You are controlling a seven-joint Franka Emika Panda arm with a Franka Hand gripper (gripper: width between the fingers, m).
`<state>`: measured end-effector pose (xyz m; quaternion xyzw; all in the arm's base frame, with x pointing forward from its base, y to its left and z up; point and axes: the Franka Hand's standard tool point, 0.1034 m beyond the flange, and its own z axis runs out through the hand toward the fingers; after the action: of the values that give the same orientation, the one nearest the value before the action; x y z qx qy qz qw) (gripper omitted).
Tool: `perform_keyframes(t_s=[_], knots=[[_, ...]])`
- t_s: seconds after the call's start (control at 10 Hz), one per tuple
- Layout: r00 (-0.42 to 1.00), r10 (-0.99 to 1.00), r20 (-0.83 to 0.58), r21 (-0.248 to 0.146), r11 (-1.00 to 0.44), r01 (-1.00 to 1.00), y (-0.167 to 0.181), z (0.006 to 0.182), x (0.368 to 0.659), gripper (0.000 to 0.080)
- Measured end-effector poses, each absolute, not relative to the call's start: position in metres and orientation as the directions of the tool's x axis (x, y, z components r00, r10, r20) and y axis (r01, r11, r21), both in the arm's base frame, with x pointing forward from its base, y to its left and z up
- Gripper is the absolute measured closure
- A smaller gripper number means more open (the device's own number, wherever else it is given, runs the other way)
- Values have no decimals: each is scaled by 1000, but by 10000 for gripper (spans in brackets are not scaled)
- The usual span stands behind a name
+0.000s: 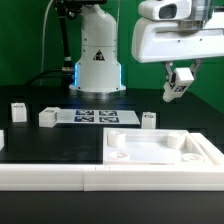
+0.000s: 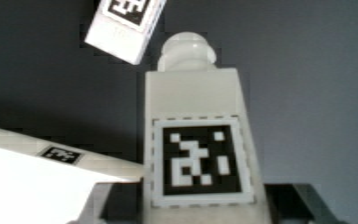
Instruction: Assemble one leg
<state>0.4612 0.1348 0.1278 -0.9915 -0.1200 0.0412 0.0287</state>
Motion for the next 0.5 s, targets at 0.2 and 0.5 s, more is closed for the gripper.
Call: perform_keyframes(t_s=[0.2,0.5], knots=[[970,234,71,-52,-970,238,131,122,456,509],[932,240,271,-36,-965,259,116,128,489,509]])
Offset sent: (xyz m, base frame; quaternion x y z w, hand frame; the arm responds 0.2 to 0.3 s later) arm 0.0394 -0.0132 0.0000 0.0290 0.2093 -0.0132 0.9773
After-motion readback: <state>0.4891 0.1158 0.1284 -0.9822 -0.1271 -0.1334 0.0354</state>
